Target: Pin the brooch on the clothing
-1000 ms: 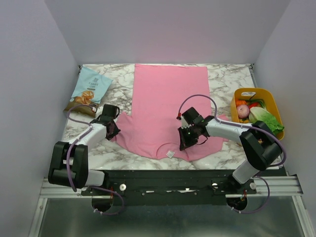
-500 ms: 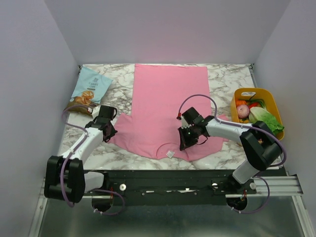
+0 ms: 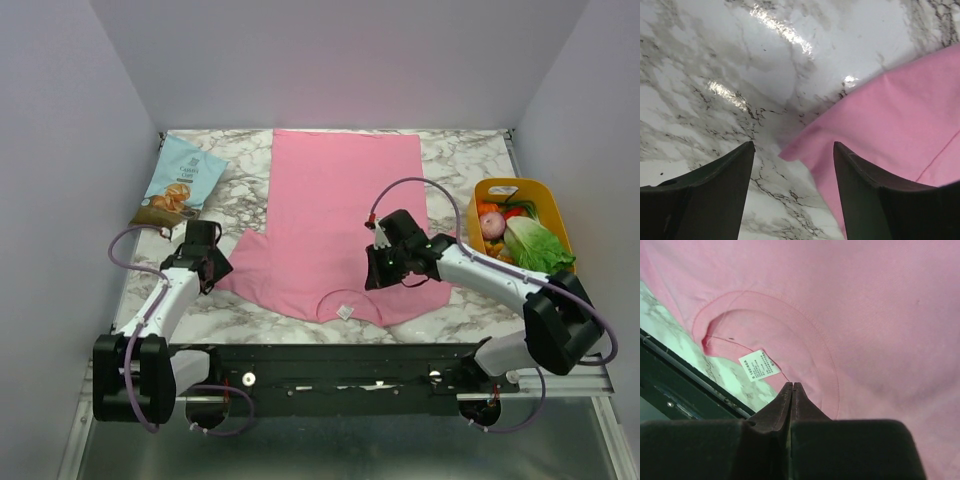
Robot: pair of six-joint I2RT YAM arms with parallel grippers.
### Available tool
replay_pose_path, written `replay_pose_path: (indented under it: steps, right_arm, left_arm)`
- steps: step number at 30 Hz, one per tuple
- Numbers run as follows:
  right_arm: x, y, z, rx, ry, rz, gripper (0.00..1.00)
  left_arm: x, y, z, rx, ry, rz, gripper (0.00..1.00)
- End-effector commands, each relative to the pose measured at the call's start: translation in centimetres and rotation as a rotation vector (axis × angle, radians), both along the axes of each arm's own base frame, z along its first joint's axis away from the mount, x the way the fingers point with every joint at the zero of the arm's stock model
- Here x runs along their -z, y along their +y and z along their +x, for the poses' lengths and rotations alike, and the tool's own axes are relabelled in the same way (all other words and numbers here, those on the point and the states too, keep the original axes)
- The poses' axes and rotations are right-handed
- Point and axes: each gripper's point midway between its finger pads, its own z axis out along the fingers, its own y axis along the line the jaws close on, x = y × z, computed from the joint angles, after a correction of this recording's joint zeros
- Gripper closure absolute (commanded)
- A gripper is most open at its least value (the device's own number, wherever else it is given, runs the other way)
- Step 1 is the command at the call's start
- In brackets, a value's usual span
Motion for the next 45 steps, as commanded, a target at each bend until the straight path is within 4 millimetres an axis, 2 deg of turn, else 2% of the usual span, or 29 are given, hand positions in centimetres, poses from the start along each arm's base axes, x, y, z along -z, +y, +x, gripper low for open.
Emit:
replay_pose_path:
  steps: [1,4,7,8,11,13,15,19,20,22,23,25,26,27,28,29,30,31,32,33,34,35,36,38,40,41,43,44,45]
  right_arm:
    - [-3.5,0.0,1.6,0.051,-0.115,0.024,0.90]
    - [-4.3,-0.5,1.9,0.072,-0.146,0.017,0.90]
    - [-4.9,-1.0,2.2,0.089,-0.171,0.006,0.90]
    - [-5.1,-1.1,2.2,0.090,-0.179,0.007,0.90]
    - [-5.4,-1.3,2.3,0.100,-0.189,0.004,0.89]
    - [-5.7,-1.4,2.3,0.104,-0.195,0.005,0.90]
    - [-6.0,-1.5,2.3,0.109,-0.200,0.012,0.89]
    - [-6.3,-1.7,2.5,0.123,-0.209,0.009,0.90]
    - [-6.3,-1.8,2.6,0.130,-0.211,0.005,0.90]
    - [-6.1,-1.9,2.7,0.138,-0.208,-0.004,0.90]
    - [-6.0,-2.0,2.7,0.144,-0.206,-0.005,0.90]
    - [-5.9,-2.1,2.8,0.153,-0.206,-0.013,0.90]
    - [-5.8,-2.3,3.0,0.165,-0.209,-0.025,0.90]
    - [-5.7,-2.6,3.1,0.176,-0.209,-0.034,0.89]
    - [-5.4,-2.9,3.0,0.186,-0.205,-0.049,0.89]
    - [-5.5,-3.2,3.1,0.197,-0.213,-0.059,0.90]
    - [-5.4,-3.4,3.1,0.206,-0.214,-0.066,0.89]
    - [-5.3,-3.7,3.0,0.212,-0.213,-0.073,0.90]
    - [-5.3,-3.8,2.9,0.213,-0.213,-0.072,0.90]
    - [-5.4,-4.3,3.1,0.233,-0.228,-0.087,0.90]
    - [-5.3,-4.5,3.1,0.238,-0.230,-0.092,0.90]
    - [-5.3,-4.7,3.0,0.243,-0.232,-0.096,0.90]
    - [-5.3,-4.7,3.0,0.245,-0.235,-0.096,0.90]
    - [-5.0,-4.8,2.9,0.243,-0.229,-0.101,0.89]
    - [-4.6,-4.7,2.9,0.236,-0.218,-0.106,0.90]
    - [-4.4,-4.6,2.8,0.231,-0.210,-0.106,0.90]
    - [-4.3,-4.3,2.9,0.221,-0.208,-0.101,0.90]
    - [-4.1,-4.1,3.0,0.215,-0.202,-0.100,0.90]
    - [-4.0,-4.1,3.1,0.213,-0.204,-0.102,0.90]
  left_arm:
    - [1.6,0.0,-0.7,-0.019,0.021,-0.061,0.32]
    - [2.7,-0.4,-0.7,-0.005,0.036,-0.087,0.42]
    - [3.1,-0.8,-0.4,0.011,0.031,-0.108,0.58]
    - [3.2,-0.7,-0.3,0.008,0.024,-0.106,0.69]
    - [2.6,-0.3,0.2,0.002,0.006,-0.090,0.93]
    - [1.6,-0.1,0.7,0.018,-0.017,-0.069,1.00]
    - [-0.6,-0.4,2.0,0.043,-0.084,-0.056,1.00]
    - [-4.9,-3.2,4.6,0.131,-0.189,-0.022,1.00]
    - [-6.7,-5.7,5.5,0.195,-0.233,-0.037,1.00]
    - [-7.9,-8.8,6.6,0.268,-0.263,-0.076,1.00]
    - [-9.3,-12.1,7.1,0.339,-0.297,-0.127,1.00]
    - [-9.7,-16.0,8.2,0.418,-0.314,-0.170,1.00]
    - [-11.3,-18.0,9.0,0.447,-0.350,-0.200,1.00]
    - [-10.5,-20.9,9.0,0.508,-0.334,-0.213,1.00]
    - [-10.6,-22.4,9.1,0.543,-0.333,-0.225,1.00]
    - [-11.9,-24.2,9.8,0.575,-0.361,-0.242,1.00]
    - [-10.6,-26.5,9.5,0.630,-0.322,-0.258,1.00]
    - [-10.5,-27.6,9.6,0.660,-0.317,-0.279,0.99]
    - [-10.9,-28.9,9.7,0.689,-0.322,-0.306,0.74]
    - [-10.2,-30.1,9.6,0.721,-0.306,-0.349,0.58]
    - [-10.2,-30.7,9.5,0.737,-0.310,-0.365,0.47]
    - [-9.7,-30.8,9.4,0.739,-0.304,-0.371,0.28]
    - [-10.1,-30.6,9.3,0.739,-0.319,-0.374,0.22]
    - [-9.2,-29.5,8.6,0.725,-0.312,-0.344,0.19]
    - [-9.7,-27.8,8.1,0.692,-0.332,-0.305,0.20]
    - [-8.7,-26.8,7.4,0.681,-0.309,-0.284,0.21]
    - [-8.4,-25.2,6.1,0.656,-0.287,-0.258,0.23]
    - [-7.1,-24.2,5.3,0.633,-0.254,-0.241,0.26]
    - [-7.0,-23.3,4.5,0.619,-0.238,-0.230,0.31]
